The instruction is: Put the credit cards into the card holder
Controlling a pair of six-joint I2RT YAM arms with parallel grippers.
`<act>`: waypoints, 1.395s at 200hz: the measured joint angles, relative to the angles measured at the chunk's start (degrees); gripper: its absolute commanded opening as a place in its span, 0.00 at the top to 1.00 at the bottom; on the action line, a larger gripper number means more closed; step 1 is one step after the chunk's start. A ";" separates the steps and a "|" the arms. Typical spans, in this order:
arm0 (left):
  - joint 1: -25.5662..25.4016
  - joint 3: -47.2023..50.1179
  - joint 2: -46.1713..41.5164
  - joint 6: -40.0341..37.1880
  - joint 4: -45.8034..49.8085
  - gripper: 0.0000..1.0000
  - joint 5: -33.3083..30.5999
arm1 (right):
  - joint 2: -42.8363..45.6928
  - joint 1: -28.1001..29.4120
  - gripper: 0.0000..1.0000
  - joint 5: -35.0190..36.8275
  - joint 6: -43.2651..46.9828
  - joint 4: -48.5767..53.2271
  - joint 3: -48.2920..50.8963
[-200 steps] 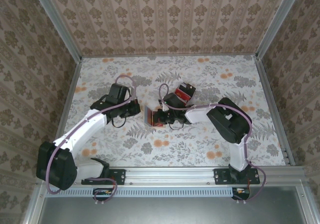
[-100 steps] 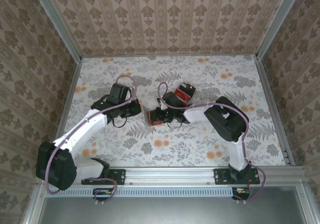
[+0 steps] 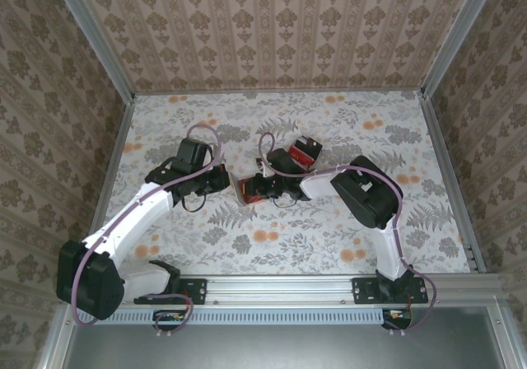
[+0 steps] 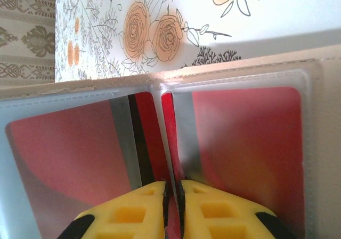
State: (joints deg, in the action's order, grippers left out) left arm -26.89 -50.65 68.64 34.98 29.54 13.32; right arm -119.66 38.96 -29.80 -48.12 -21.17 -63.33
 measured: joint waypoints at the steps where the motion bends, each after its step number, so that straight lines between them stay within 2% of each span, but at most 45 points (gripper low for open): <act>1: 0.00 0.00 0.00 0.00 0.00 1.00 0.00 | 0.00 0.02 0.82 0.00 0.00 0.02 -0.07; 59: -0.02 -0.72 0.79 1.49 -0.39 1.00 1.99 | -0.33 0.31 0.82 0.52 0.22 0.48 -0.72; 95: 0.00 -4.63 5.62 1.40 -0.98 1.00 3.26 | -0.74 0.28 0.78 -1.14 -0.37 -2.67 -0.24; 117: 0.85 -5.27 8.22 1.18 -2.10 1.00 4.24 | -0.72 -0.04 0.74 -2.34 -1.81 -6.56 1.62; 154: 3.91 -4.55 8.37 1.03 -3.28 1.00 4.76 | 0.50 -1.31 0.61 -4.50 -4.76 -11.69 5.05; 192: 6.43 -2.25 5.51 0.92 -2.60 1.00 4.96 | 1.66 -2.03 0.55 -5.88 -6.58 -12.33 6.32; 231: 6.40 -2.38 5.11 0.13 -1.53 1.00 5.38 | 1.86 -2.08 0.44 -7.26 -7.61 -12.31 5.88; 279: 6.25 -3.13 5.11 -0.07 -1.49 1.00 5.62 | 1.86 -1.55 0.36 -8.39 -7.37 -11.02 4.37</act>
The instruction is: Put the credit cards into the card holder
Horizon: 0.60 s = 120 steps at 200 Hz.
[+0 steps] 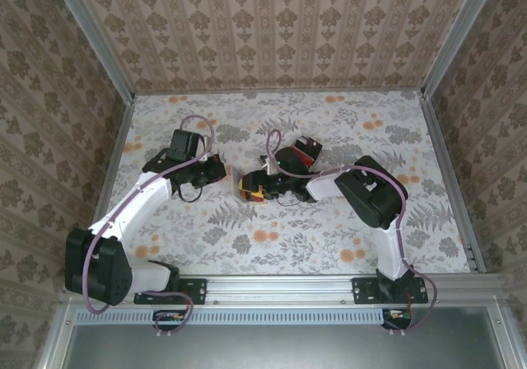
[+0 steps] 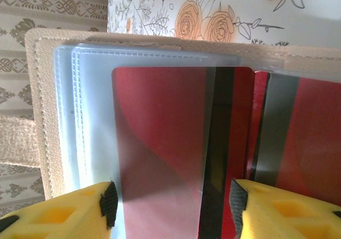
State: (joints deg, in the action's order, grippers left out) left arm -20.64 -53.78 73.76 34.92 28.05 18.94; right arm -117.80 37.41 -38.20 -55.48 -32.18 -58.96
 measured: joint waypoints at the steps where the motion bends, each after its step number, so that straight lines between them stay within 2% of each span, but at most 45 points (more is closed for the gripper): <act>1: 0.00 0.00 0.00 0.00 0.02 1.00 0.00 | 0.00 0.02 0.36 0.00 0.00 0.04 0.00; 16: -0.17 0.00 0.02 0.00 0.02 1.00 -0.02 | 0.00 0.35 0.33 0.09 0.61 1.25 -0.59; 25: -0.31 0.00 0.04 0.00 0.02 1.00 -0.02 | 0.02 0.48 0.27 0.09 1.33 2.01 -0.98; 58: -0.50 0.00 0.44 0.00 0.02 1.00 -0.02 | 0.22 1.11 0.24 0.28 3.28 4.09 -2.14; 102: -0.83 -0.22 1.25 0.00 0.00 1.00 -0.02 | 0.22 1.55 0.24 0.48 5.05 6.27 -3.26; 120: -1.09 -0.39 1.51 0.00 0.02 1.00 -0.02 | 0.15 1.66 0.27 0.66 5.68 7.17 -3.69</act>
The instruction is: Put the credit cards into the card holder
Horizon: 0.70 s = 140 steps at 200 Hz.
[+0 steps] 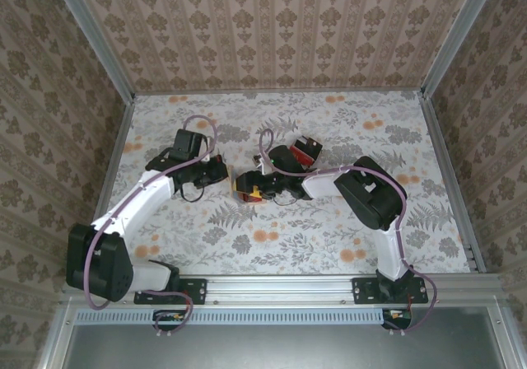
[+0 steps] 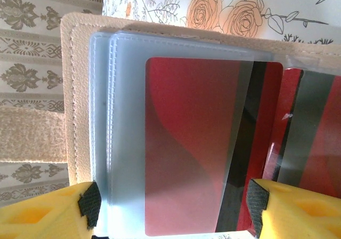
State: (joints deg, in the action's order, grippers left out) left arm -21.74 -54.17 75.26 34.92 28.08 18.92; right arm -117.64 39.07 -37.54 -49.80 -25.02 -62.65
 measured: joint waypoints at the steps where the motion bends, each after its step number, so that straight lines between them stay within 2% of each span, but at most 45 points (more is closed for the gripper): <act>1: -0.02 -0.02 0.00 0.00 0.00 1.00 -0.02 | 0.00 0.00 0.27 0.02 -0.02 0.00 0.00; 54: -0.35 -0.59 0.50 0.00 0.02 1.00 -0.09 | -0.83 0.09 0.43 1.29 0.39 -0.02 0.07; 106: -0.15 -0.59 0.50 -0.57 0.26 1.00 -1.18 | -0.68 -0.35 0.36 1.20 0.35 -1.60 0.94; 140: 2.95 2.45 0.46 -1.46 -0.55 1.00 -1.75 | -0.02 -0.52 0.32 1.09 0.48 -1.36 1.27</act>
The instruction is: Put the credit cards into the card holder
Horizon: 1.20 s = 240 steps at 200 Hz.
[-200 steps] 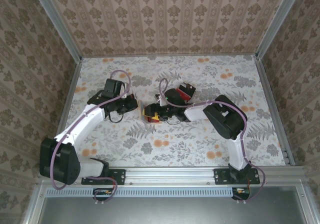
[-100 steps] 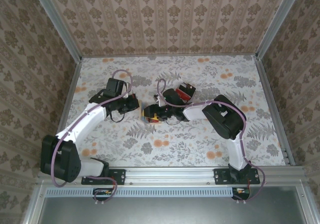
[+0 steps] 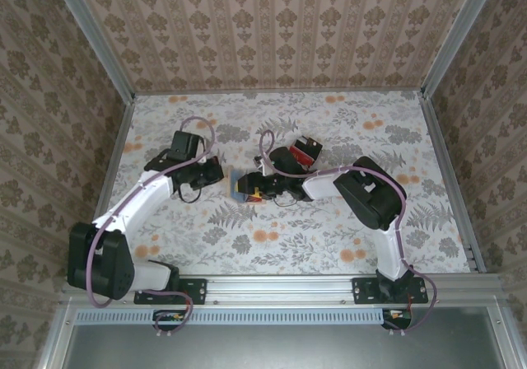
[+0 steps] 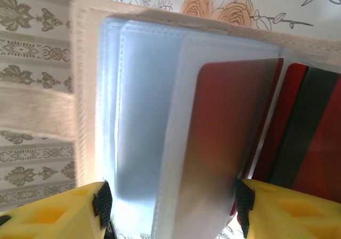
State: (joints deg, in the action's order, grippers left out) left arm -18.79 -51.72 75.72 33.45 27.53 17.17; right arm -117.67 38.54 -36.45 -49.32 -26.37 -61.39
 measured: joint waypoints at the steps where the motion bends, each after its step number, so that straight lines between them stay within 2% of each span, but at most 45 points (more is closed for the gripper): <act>1: 0.09 0.11 0.00 -0.02 -0.02 1.00 -0.02 | 0.00 0.00 0.32 0.00 0.00 0.02 0.00; 71: 4.85 5.66 -1.14 -1.16 -0.24 1.00 -0.39 | 1.25 -0.31 0.28 0.15 1.27 2.95 -0.02; 134: 6.80 8.70 -0.20 -2.03 -2.27 1.00 0.35 | 9.44 -2.03 0.27 9.35 9.16 23.91 -0.02; 161: 6.84 8.70 1.79 -2.71 -3.82 0.76 0.83 | 14.93 -3.85 0.27 13.18 13.25 31.32 0.00; 173: 6.84 8.70 2.12 -2.82 -3.96 0.68 1.09 | 17.90 -4.79 0.27 14.53 14.91 34.05 -0.02; 207: 6.88 7.89 2.36 -3.61 -3.54 0.57 1.05 | 25.70 -9.38 0.28 18.69 19.96 40.57 -0.50; 240: 6.88 4.22 2.71 -4.35 -2.16 0.54 0.39 | 28.17 -15.78 0.29 23.08 24.94 46.10 -3.41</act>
State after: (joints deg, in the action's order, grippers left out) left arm -11.90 -47.51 78.43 29.10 25.36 17.56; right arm -89.49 22.76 -13.37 -24.38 19.73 -64.79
